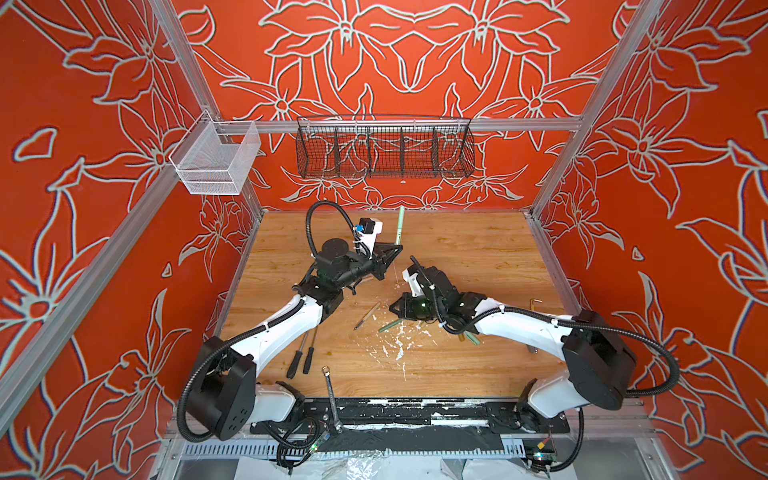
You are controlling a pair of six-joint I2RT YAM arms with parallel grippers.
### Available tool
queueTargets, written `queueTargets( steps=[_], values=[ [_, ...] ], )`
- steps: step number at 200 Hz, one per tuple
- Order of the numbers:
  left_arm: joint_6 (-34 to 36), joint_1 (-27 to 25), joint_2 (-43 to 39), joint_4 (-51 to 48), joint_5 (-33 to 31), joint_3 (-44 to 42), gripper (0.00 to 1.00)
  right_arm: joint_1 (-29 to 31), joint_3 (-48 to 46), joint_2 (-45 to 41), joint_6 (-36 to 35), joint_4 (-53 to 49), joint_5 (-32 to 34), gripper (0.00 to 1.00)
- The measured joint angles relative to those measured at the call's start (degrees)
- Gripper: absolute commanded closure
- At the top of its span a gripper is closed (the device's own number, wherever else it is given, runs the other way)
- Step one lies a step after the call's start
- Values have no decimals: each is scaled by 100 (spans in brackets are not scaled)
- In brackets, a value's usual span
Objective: Insert the pens into the pen caps
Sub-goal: 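Pull the capped pale green pen from the left gripper with the right gripper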
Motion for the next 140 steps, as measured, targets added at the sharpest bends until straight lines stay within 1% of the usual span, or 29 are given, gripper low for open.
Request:
queueTargets(
  steps=[19, 35, 44, 51, 62, 74, 85, 109, 140],
  values=[
    [-22, 0, -109, 79, 11, -201, 100, -129, 79, -133, -214, -98, 35, 100],
    [-28, 0, -175, 66, 13, -400, 100, -243, 92, -448, -459, -125, 68, 84],
    [-44, 0, -219, 22, 15, -514, 100, -293, 98, -669, -675, -127, 68, 69],
    [-46, 0, -262, -26, 37, -588, 100, -330, 109, -868, -813, -127, 63, 61],
    [-44, 0, -356, -136, 111, -675, 100, -404, 127, -1174, -990, -103, 50, 50],
    [-42, 0, -485, -236, 256, -763, 100, -487, 166, -1436, -1198, -68, -24, 44],
    [-33, -2, -627, -310, 424, -844, 100, -586, 229, -1602, -1403, -35, -101, 41],
    [-17, -7, -907, -393, 887, -1016, 100, -804, 328, -1755, -1585, 92, -356, 39],
    [-22, -28, -1012, -433, 1368, -1104, 100, -925, 380, -1762, -1685, 199, -664, 39]
  ],
)
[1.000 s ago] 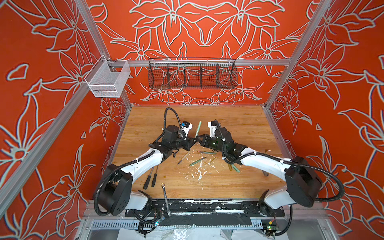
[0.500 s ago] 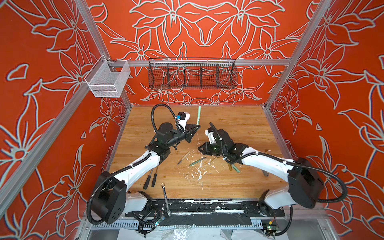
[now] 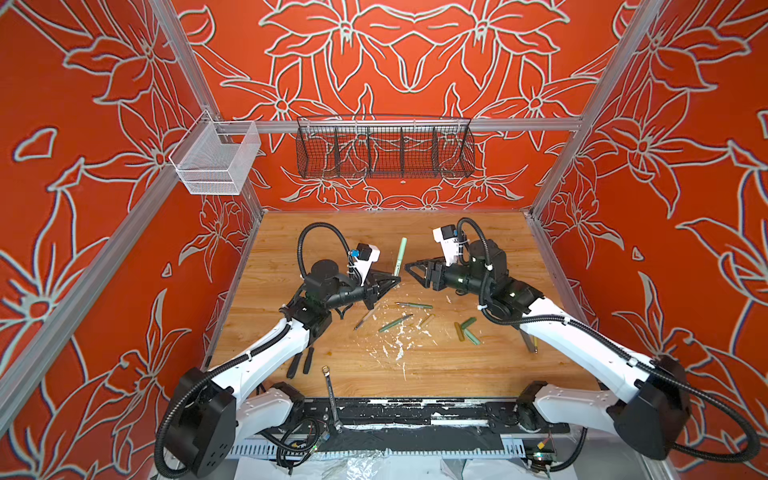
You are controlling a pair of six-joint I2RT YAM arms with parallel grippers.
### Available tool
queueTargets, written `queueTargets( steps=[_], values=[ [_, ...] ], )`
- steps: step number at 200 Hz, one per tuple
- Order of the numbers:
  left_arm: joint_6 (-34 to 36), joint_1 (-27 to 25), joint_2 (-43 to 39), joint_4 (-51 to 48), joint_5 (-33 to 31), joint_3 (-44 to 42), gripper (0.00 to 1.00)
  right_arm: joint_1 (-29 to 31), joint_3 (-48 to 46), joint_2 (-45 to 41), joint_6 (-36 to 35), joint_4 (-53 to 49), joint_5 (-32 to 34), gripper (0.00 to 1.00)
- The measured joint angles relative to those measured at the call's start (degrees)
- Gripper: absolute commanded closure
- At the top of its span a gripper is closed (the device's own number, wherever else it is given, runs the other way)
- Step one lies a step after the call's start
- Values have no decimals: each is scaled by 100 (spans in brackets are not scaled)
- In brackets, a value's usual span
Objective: Insert the pens into the pen caps
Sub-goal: 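Pull the capped pale green pen from the left gripper with the right gripper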
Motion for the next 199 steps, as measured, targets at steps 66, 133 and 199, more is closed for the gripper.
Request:
queueTargets(
  steps=[66, 133, 199],
  values=[
    [-101, -90, 216, 7, 492, 4, 100, 2, 105, 63, 37, 411, -457, 62],
    [-225, -90, 339, -33, 254, 31, 3, -133, 280, 251, 55, 127, -184, 82],
    [-619, -90, -109, -1342, -1467, 35, 3, -1523, 1703, 1810, -761, -1655, 317, 81]
  ],
)
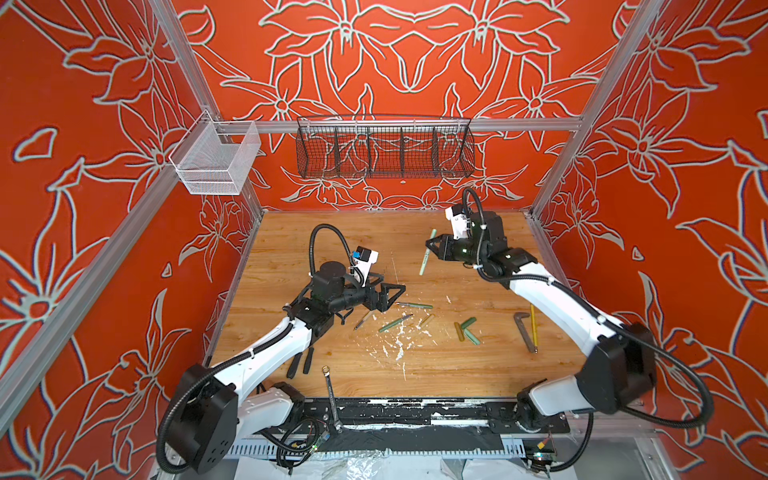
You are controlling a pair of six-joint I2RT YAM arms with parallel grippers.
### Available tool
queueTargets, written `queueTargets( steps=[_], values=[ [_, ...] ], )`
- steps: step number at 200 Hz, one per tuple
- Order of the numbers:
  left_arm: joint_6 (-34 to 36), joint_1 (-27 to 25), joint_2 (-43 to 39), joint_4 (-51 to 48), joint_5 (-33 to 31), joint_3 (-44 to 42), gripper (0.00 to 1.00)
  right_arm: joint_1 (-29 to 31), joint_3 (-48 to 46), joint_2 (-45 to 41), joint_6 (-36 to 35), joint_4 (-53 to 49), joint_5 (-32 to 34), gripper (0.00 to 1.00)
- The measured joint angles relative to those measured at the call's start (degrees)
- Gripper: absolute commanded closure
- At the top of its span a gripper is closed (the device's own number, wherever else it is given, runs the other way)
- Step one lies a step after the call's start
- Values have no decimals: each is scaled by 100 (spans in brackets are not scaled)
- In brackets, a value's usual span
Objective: Insert the pens into the pen caps
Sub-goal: 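Pull the capped pale green pen from the left gripper with the right gripper, then lower the capped pale green pen onto the table and open the right gripper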
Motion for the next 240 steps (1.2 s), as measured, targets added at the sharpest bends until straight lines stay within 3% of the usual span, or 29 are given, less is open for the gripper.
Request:
queueTargets(
  steps=[23, 60, 126, 159, 196, 212, 240],
  values=[
    [13, 0, -420, -929, -671, 144, 3, -315, 708, 933, -564, -883, 348, 81],
    [177, 0, -748, -2413, -1403, 743, 3, -535, 1355, 1923, -1394, -2199, 1521, 80],
    [492, 0, -1235, -4026, -1869, 1198, 3, -767, 2999, 3521, -2627, -4015, 3119, 76],
    [509, 2, -1303, -4266, -1932, 1193, 3, -844, 3145, 3995, -2894, -4400, 3213, 74],
    [479, 2, -1268, -4334, -1930, 1141, 3, -870, 3344, 4070, -2988, -4548, 2887, 72],
    [426, 2, -1182, -4328, -1928, 1132, 3, -870, 3383, 4070, -3003, -4551, 2809, 65],
    [317, 2, -1029, -4293, -1897, 1058, 3, -872, 3383, 4065, -3008, -4610, 2723, 44]
  ],
)
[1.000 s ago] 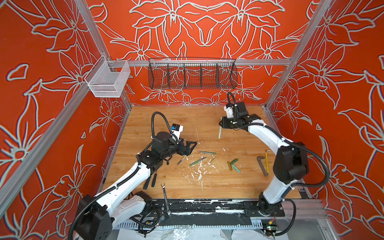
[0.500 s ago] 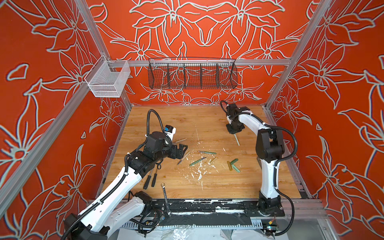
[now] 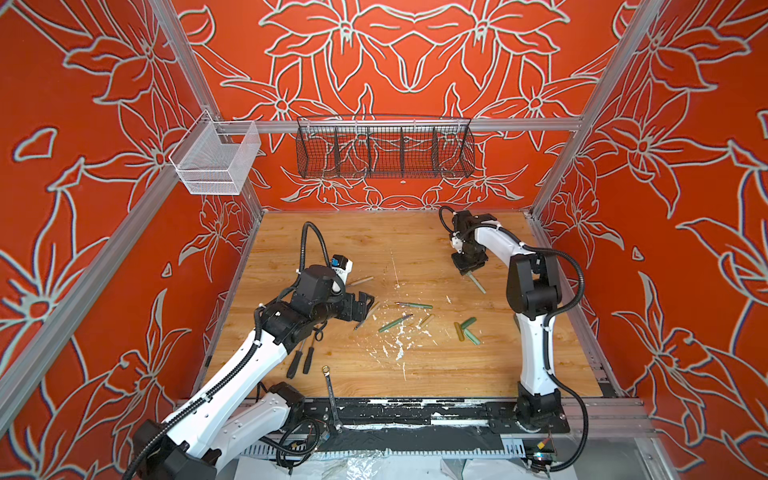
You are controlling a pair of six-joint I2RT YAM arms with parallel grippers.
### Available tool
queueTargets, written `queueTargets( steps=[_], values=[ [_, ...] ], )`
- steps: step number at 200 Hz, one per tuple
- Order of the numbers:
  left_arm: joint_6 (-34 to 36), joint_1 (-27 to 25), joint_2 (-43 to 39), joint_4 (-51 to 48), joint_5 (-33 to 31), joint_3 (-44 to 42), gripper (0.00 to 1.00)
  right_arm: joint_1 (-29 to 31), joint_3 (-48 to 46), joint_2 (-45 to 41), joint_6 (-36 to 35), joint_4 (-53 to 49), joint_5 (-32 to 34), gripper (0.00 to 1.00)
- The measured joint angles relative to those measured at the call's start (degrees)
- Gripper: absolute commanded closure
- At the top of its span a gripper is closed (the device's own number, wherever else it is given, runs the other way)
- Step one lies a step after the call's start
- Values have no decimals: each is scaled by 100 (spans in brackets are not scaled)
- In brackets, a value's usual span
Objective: Insert the pens into the pen caps
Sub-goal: 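Lower the capped pale green pen onto the table and open the right gripper, then move the right gripper over the dark green pen and lower it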
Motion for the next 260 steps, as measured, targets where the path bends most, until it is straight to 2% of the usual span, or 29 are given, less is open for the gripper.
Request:
queueTargets(
  steps=[26, 51, 105, 145, 180, 208, 226, 260],
  values=[
    [-55, 0, 133, 50, 9, -4, 3, 0, -181, -197, 46, 37, -72, 31],
    [-114, 0, 162, 79, -96, -4, 3, 0, -807, -879, 232, 227, -192, 23],
    [-188, 42, 162, 201, -352, -7, 3, 236, -2951, -3145, 898, 901, -638, 23],
    [-205, 109, 166, 435, -479, -7, 3, 758, -4321, -4109, 1453, 1283, -992, 24],
    [-326, 146, 402, 549, -575, -7, 3, 1274, -5012, -4315, 1965, 1969, -1449, 25],
    [-396, 155, 507, 514, -629, -7, 3, 1633, -5160, -4308, 2229, 2649, -1716, 27],
    [-433, 155, 492, 494, -647, -7, 3, 1799, -5042, -4157, 2221, 2953, -1838, 29],
    [-461, 188, 365, 422, -682, -7, 3, 1967, -4282, -3300, 1917, 3036, -1910, 32]
  ],
)
